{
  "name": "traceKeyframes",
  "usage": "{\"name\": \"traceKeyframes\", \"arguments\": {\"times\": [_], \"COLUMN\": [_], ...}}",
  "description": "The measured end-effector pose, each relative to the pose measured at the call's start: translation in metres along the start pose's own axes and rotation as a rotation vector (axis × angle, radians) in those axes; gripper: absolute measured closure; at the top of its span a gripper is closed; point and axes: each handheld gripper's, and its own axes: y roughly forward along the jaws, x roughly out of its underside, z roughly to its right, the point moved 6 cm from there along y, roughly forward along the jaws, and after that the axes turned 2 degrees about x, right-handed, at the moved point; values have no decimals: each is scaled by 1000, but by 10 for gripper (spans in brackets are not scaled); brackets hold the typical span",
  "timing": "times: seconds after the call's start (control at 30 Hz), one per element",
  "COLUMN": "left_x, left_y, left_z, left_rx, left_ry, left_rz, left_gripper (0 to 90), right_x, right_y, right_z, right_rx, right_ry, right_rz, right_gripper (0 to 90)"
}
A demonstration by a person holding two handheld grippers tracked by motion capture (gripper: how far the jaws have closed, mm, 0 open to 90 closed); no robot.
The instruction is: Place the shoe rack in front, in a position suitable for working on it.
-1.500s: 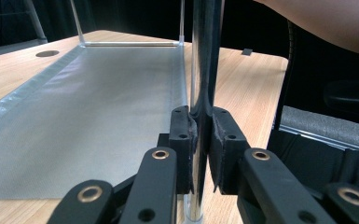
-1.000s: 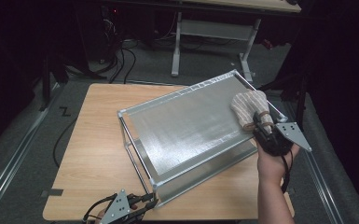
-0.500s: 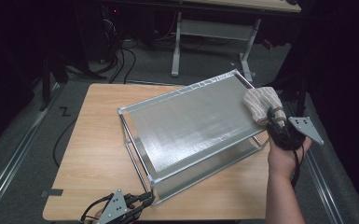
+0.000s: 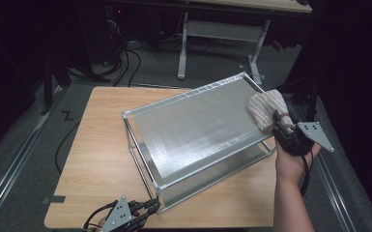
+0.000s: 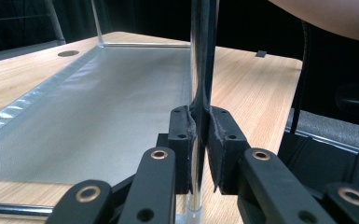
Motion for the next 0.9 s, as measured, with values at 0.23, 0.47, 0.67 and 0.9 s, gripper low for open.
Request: {"name": "traceKeyframes", "arguments": {"times": [0.23, 0.47, 0.67, 0.9], "left_x": [0, 0, -1, -1], "left_y": [1, 1, 2, 4], "left_z": [0, 0, 0, 0], "left_rx": [1, 2, 1, 8], "left_ry": [-1, -2, 0, 1], "left_rz": [1, 3, 2, 3], "left_gripper": [797, 798, 799, 800], "right_x": [6, 13, 13, 15], "right_y": [2, 1, -4, -15], "right_z": [-1, -6, -16, -41], "right_rx": [-7, -44, -74, -131], "right_ry": [3, 1, -7, -15], "right_rz": [19, 7, 10, 19], "right_gripper": [586, 681, 688, 687]}}
